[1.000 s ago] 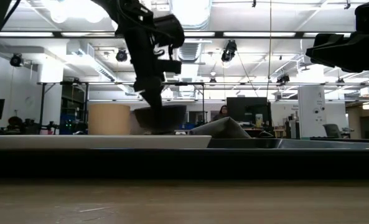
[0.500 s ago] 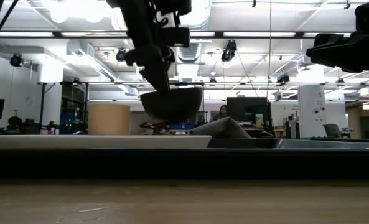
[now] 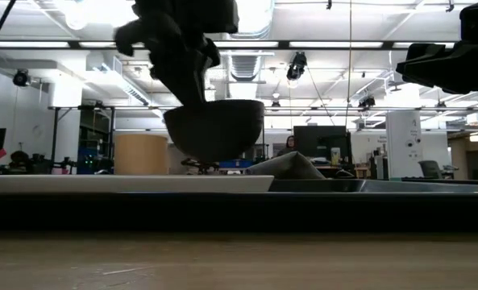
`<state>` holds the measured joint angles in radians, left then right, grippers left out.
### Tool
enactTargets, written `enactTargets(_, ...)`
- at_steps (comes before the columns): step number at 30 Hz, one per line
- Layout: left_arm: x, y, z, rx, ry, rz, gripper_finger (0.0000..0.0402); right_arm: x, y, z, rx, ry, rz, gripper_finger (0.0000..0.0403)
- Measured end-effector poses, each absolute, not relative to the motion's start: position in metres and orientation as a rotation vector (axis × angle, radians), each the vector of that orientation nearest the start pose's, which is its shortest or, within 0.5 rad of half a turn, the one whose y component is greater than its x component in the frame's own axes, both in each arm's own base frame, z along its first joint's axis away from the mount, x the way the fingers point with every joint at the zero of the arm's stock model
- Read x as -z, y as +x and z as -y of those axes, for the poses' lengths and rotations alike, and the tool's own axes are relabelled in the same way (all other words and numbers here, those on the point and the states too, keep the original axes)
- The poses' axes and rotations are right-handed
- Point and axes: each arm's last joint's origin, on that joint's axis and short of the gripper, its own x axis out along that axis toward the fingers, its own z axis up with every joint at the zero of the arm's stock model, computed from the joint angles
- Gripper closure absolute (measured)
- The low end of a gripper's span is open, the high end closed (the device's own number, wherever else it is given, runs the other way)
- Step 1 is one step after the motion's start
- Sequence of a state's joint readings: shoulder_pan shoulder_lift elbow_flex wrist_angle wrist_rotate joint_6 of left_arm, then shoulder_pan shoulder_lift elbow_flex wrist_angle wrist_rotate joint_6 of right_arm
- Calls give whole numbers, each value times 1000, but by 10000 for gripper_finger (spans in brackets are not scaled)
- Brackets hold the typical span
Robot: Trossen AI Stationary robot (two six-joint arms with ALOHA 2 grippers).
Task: Set up tray
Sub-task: Put the black bowl on top of the white plate
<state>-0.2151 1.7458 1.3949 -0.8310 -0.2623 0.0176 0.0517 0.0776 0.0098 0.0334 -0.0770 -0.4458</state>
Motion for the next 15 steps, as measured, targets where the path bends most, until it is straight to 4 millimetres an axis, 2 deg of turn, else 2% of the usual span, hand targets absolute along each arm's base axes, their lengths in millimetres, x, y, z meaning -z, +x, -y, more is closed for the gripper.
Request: enactTargets(15, -239, 318, 128, 31, 208, -1236, 402, -164, 102, -7, -134, -445, -5, 335)
